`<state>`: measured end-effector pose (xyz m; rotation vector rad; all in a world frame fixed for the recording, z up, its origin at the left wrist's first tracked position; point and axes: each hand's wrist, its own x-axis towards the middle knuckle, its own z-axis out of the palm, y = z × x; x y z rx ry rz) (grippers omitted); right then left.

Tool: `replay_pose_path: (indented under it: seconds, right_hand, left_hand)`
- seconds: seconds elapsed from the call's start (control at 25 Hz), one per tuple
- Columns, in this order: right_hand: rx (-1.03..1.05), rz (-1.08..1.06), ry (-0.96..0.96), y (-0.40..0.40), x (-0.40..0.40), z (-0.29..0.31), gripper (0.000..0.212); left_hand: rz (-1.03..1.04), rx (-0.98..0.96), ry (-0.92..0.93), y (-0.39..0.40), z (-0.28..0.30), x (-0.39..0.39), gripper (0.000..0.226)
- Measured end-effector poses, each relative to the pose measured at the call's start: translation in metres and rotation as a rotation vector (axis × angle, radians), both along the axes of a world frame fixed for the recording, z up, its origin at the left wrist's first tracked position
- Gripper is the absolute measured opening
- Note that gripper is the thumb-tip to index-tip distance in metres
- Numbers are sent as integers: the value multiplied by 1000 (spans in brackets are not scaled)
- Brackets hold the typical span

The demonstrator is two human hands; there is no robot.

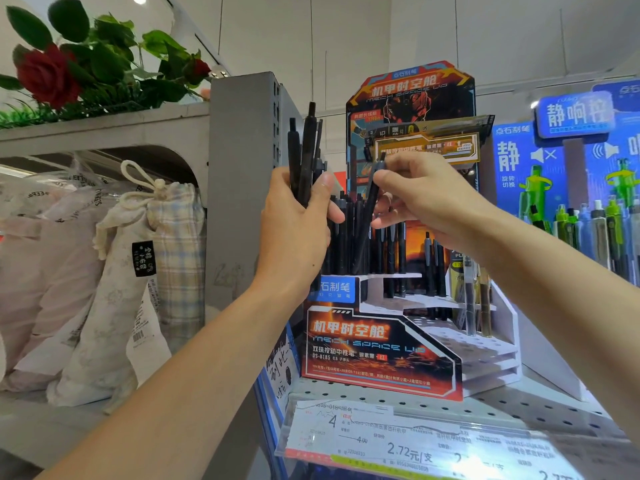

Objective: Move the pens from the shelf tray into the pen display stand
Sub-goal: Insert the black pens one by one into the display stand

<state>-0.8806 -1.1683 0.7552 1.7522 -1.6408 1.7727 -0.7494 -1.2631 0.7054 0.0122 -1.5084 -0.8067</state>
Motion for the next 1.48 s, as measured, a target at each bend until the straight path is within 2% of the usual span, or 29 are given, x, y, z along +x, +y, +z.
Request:
replay_pose_path:
  seconds: [0.56, 0.88, 1.16, 1.36, 1.48]
  right_hand:
    - [3, -33, 111, -4, 5, 1, 28]
    - [21, 41, 66, -1, 6, 4, 30]
    - [40, 19, 80, -2, 1, 4, 28]
    - [135, 16, 126, -4, 2, -3, 29]
    - [107, -73, 269, -5, 4, -9, 30]
  left_hand:
    - [3, 90, -35, -1, -3, -2, 12]
    - [-49, 99, -21, 2, -2, -1, 9]
    - [-52, 100, -22, 2, -1, -1, 8]
    - [-42, 90, -28, 0, -1, -1, 8]
    - [-35, 95, -29, 0, -1, -2, 8]
